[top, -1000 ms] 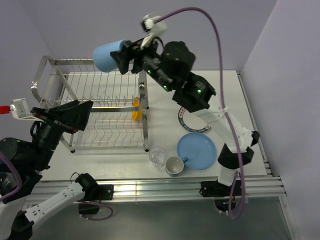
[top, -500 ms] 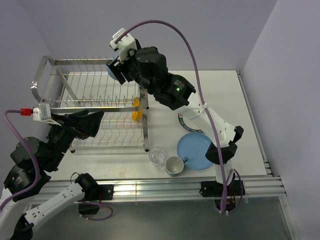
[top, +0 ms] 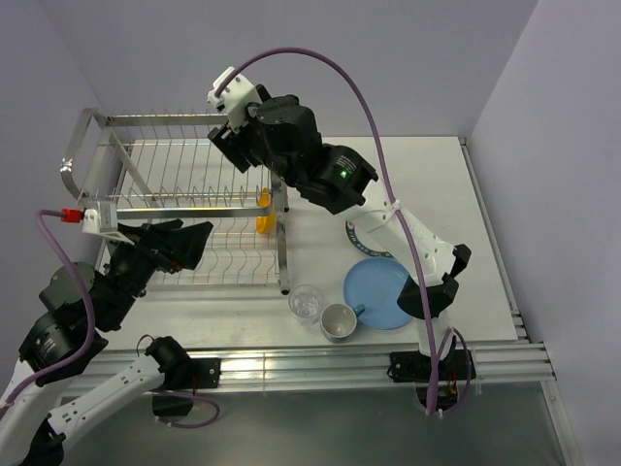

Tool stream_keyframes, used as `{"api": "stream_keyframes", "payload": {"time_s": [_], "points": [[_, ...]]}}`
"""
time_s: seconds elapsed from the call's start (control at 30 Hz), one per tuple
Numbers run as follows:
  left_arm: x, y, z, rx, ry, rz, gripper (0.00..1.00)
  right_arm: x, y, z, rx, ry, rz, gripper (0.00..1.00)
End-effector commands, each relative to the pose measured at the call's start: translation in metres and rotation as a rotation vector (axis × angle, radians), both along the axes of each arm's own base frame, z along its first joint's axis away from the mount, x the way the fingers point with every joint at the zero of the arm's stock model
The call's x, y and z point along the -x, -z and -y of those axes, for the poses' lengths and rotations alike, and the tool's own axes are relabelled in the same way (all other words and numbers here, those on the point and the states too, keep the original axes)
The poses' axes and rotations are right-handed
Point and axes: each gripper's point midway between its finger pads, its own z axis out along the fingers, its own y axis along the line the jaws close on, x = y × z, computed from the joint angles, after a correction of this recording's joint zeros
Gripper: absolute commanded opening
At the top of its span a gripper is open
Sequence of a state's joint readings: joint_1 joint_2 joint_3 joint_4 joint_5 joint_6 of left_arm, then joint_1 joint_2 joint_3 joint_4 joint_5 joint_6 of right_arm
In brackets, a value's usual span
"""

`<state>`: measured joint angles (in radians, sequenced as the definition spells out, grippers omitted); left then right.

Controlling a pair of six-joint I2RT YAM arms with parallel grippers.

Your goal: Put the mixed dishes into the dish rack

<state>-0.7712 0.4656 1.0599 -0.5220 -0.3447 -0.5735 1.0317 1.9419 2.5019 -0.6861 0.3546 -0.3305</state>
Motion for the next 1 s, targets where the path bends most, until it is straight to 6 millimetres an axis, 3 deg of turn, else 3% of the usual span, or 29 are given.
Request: {"api": "stream_keyframes", "payload": {"time_s": [0.0,0.27,0.47,0.53,0.8,0.97], "points": [[0.0,-0.001,0.005,0.015,0.019,-0.003,0.95,0.016,-0.031,0.013,-0.073,-0.023,0.022,0.0],[0.0,0.005,0.008,0.02,0.029,-0.018,0.95,0.019,-0.02,0.015,-0.05,-0.035,-0.02,0.0],[-0.001,0.011,0.011,0.01,0.037,-0.035,0.95,0.01,-0.005,0.013,-0.029,-0.015,-0.048,0.02],[-0.001,0.013,0.011,0.008,0.036,-0.039,0.95,0.009,-0.005,0.014,-0.031,-0.01,-0.046,0.14],[-0.003,0.02,0.013,-0.006,0.037,-0.052,0.96,-0.002,-0.003,0.016,-0.046,-0.005,-0.059,0.37],[-0.004,0.022,0.015,-0.013,0.04,-0.055,0.96,-0.008,0.0,0.014,-0.046,-0.002,-0.06,0.67]]}}
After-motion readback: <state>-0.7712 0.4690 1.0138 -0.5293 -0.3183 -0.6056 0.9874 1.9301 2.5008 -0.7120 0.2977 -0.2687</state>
